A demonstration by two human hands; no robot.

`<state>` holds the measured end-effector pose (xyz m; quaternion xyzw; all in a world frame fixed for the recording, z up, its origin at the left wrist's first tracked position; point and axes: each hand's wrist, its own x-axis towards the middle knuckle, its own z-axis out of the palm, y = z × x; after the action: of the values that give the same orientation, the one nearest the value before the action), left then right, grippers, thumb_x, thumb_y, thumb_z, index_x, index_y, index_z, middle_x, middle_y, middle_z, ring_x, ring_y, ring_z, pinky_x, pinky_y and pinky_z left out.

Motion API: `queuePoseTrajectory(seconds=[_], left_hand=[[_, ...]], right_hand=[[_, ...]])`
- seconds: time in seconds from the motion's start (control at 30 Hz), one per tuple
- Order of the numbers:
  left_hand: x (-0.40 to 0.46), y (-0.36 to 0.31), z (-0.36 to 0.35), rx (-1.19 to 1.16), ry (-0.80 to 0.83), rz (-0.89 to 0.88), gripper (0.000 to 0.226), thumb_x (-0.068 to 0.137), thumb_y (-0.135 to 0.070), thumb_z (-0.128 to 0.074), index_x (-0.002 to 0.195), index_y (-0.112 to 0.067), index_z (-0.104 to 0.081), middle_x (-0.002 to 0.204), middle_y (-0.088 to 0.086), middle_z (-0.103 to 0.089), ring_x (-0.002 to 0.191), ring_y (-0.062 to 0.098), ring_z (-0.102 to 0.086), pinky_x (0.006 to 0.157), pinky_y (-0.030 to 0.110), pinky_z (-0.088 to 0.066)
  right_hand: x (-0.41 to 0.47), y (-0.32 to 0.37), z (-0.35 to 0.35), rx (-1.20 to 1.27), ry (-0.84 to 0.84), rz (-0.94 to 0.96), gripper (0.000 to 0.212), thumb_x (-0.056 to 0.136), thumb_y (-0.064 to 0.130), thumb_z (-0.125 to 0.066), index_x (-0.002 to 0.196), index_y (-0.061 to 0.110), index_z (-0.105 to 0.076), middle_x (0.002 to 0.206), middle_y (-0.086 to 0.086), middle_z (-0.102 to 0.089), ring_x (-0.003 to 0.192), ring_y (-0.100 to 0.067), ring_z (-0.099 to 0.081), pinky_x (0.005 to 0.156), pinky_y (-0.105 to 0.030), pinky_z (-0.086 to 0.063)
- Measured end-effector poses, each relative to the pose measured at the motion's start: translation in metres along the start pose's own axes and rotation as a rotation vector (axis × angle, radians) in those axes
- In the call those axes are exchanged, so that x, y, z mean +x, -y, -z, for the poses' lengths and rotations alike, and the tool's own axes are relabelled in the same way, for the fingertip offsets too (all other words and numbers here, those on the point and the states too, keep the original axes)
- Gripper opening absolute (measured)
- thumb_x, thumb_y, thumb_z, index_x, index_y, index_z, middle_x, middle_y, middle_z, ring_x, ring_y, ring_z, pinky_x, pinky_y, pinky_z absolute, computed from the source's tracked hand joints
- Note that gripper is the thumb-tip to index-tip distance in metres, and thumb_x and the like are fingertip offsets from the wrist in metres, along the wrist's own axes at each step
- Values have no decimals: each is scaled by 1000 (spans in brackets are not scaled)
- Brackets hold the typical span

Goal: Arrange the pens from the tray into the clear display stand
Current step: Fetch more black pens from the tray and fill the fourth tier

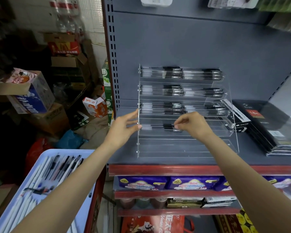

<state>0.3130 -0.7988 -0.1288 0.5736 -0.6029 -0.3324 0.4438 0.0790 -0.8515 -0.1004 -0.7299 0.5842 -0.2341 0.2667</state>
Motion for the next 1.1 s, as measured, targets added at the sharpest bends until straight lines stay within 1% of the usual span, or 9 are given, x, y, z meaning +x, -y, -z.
queuePoseTrajectory(seconds=[0.37, 0.5, 0.63, 0.7, 0.77, 0.87, 0.93, 1.03, 1.1], left_hand=[[-42, 9, 32, 128, -117, -18, 16, 91, -16, -57, 104, -22, -64, 98, -6, -68, 90, 4, -64, 84, 20, -50], [-74, 40, 76, 175, -91, 48, 17, 95, -17, -52, 106, -21, -64, 96, -6, -67, 88, 5, -63, 79, 21, -52], [-109, 96, 128, 225, -100, 168, 15, 96, -17, -50, 100, -28, -60, 94, -6, -68, 83, 4, -63, 71, 13, -49], [-125, 131, 155, 256, -89, 265, 16, 95, -13, -50, 102, -21, -62, 94, 5, -70, 84, 18, -65, 72, 23, -50], [-138, 164, 177, 296, -61, 354, 19, 95, -9, -49, 104, -19, -61, 97, 16, -69, 90, 33, -63, 77, 40, -49], [-151, 200, 202, 382, 30, 410, 26, 96, -8, -46, 119, -12, -57, 123, 16, -60, 109, 31, -57, 91, 36, -44], [-152, 216, 212, 455, 91, 435, 35, 97, -9, -44, 132, -8, -48, 140, 11, -45, 120, 29, -50, 100, 35, -40], [-145, 242, 220, 588, 145, 389, 40, 96, -9, -45, 136, -8, -43, 144, 9, -39, 126, 28, -44, 104, 38, -37], [-137, 256, 222, 673, 159, 356, 39, 94, -11, -48, 133, -7, -46, 139, 10, -43, 123, 29, -45, 101, 39, -39]], right_hand=[[-25, 69, -56, 221, -53, 252, 18, 84, 5, -63, 93, 19, -69, 88, 8, -65, 76, -5, -60, 70, -1, -42], [-46, 117, -113, 302, 35, 295, 20, 87, 6, -58, 92, 23, -67, 91, 9, -66, 79, -3, -60, 71, -12, -46], [-67, 157, -188, 222, 196, 297, 18, 91, 12, -55, 106, 17, -66, 100, 8, -59, 83, 0, -57, 70, 1, -40], [-70, 167, -228, 174, 272, 249, 23, 92, 10, -52, 111, 13, -64, 112, -1, -60, 89, -6, -57, 70, 1, -38], [-72, 171, -268, 114, 380, 172, 29, 94, 9, -49, 122, 11, -58, 125, -6, -56, 104, -13, -59, 82, -8, -40], [-73, 168, -319, 45, 462, 50, 39, 96, 9, -48, 134, 8, -46, 137, -11, -49, 122, -25, -51, 97, -30, -41], [-69, 165, -346, 4, 451, -29, 35, 95, 9, -49, 130, 5, -48, 124, -10, -56, 113, -30, -53, 91, -31, -46], [-54, 164, -375, -127, 388, -124, 17, 94, 9, -48, 110, 7, -52, 77, -3, -52, 68, -24, -48, 54, -24, -37], [-43, 164, -387, -211, 345, -180, 11, 95, 10, -47, 99, 3, -53, 68, -9, -49, 57, -20, -42, 53, -26, -34]])
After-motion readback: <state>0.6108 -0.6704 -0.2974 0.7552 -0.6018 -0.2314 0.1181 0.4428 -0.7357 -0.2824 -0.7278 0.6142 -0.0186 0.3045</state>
